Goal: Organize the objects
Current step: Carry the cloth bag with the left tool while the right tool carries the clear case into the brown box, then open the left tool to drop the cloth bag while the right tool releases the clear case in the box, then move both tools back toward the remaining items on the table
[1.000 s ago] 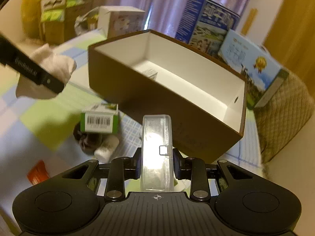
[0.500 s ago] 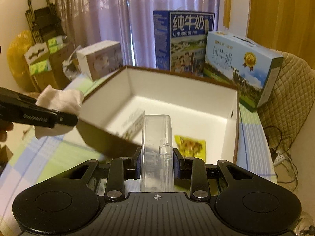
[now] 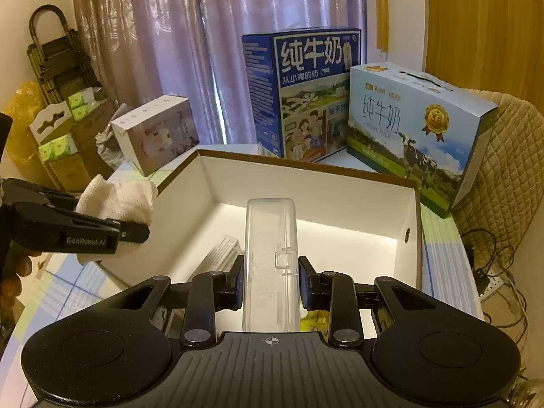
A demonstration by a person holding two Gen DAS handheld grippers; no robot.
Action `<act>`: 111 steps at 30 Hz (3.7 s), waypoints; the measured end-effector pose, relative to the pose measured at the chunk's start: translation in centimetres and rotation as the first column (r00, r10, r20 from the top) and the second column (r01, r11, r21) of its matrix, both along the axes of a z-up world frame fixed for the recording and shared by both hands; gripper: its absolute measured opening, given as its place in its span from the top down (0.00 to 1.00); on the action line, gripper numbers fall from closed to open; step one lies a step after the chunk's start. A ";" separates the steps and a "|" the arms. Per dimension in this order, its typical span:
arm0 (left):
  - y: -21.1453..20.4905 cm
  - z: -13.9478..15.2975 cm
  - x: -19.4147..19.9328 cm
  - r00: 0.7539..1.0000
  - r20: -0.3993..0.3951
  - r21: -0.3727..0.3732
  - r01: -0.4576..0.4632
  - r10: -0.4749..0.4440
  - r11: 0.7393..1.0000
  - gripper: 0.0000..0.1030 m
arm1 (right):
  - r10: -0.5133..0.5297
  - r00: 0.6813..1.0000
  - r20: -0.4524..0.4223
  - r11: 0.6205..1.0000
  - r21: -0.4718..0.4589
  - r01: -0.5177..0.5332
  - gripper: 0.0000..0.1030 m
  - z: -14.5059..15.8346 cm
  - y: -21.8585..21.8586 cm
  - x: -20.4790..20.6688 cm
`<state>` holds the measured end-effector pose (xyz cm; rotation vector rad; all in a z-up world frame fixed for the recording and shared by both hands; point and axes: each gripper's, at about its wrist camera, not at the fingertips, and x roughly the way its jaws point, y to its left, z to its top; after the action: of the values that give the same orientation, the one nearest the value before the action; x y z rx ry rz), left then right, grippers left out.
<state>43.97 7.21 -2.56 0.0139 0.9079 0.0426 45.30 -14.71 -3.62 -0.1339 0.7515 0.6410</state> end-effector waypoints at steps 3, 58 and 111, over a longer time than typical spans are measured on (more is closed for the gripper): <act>0.1 -0.8 1.4 1.000 -0.026 0.001 0.002 -0.002 1.000 0.71 | -0.011 1.000 -0.014 1.000 -0.004 0.010 0.73 -0.5 0.4 1.1; -0.3 -5.7 6.0 0.983 -0.169 0.059 0.077 -0.066 0.995 0.36 | -0.157 0.945 -0.287 0.988 -0.045 0.150 0.60 -8.2 1.8 7.9; -0.7 0.1 -13.7 0.990 -0.083 -0.144 -0.122 0.111 0.982 0.28 | -0.150 0.968 -0.202 0.988 -0.003 0.152 0.47 -1.1 -8.0 -8.4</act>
<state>30.23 6.47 -2.48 -0.1777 0.9839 0.0838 36.91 -22.76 -4.74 0.0010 0.9441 0.5182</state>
